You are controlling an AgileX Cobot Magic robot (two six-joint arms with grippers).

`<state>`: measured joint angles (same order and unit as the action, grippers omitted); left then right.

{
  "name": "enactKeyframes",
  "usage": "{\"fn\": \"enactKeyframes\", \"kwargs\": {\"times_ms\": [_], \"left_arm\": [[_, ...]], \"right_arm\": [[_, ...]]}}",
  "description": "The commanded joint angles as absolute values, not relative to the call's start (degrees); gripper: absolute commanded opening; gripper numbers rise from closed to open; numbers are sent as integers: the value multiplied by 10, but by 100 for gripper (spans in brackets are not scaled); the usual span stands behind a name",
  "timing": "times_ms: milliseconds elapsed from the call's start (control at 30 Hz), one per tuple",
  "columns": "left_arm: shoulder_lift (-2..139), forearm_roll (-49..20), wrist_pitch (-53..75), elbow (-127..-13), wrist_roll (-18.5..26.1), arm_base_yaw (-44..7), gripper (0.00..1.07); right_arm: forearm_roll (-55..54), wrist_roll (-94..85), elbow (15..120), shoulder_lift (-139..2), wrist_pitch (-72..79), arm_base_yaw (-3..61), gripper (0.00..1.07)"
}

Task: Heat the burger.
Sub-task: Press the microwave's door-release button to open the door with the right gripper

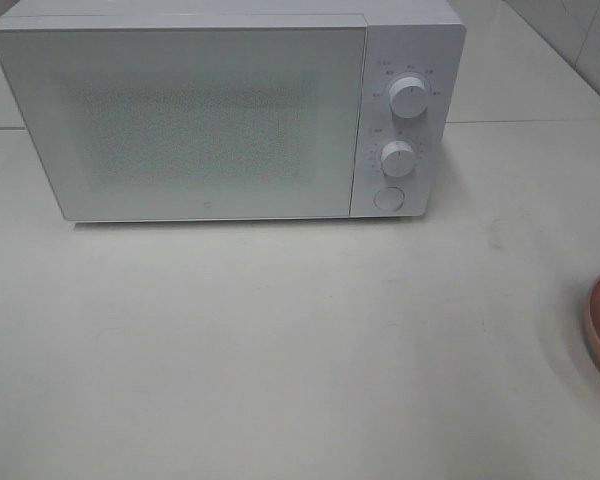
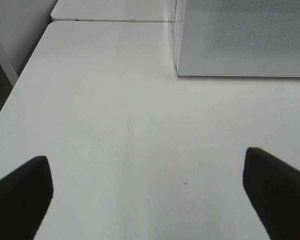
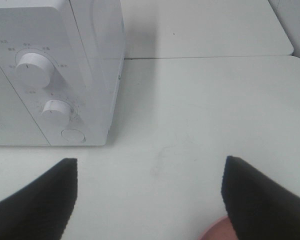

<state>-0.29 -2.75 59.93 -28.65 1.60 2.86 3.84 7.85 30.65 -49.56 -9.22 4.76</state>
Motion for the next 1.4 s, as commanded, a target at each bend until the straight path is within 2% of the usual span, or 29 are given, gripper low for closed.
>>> {"fn": "enactKeyframes", "kwargs": {"times_ms": [33,433,767,1200,1267,1400], "left_arm": [[-14,-29,595,-285,15,27,98],[-14,-29,595,-285,15,27,98],[-14,-29,595,-285,15,27,98],[-14,-29,595,-285,15,27,98],[-14,-29,595,-285,15,27,98],[-14,-29,595,-285,15,27,98]], "right_arm": [[37,93,311,-533,-35,49,76],[30,95,252,-595,148,49,76],[-70,28,194,-602,311,49,76],[-85,-5,184,-644,387,49,76],[-87,-5,184,-665,410,57,76],[-128,-45,184,-723,479,120,76]]}}
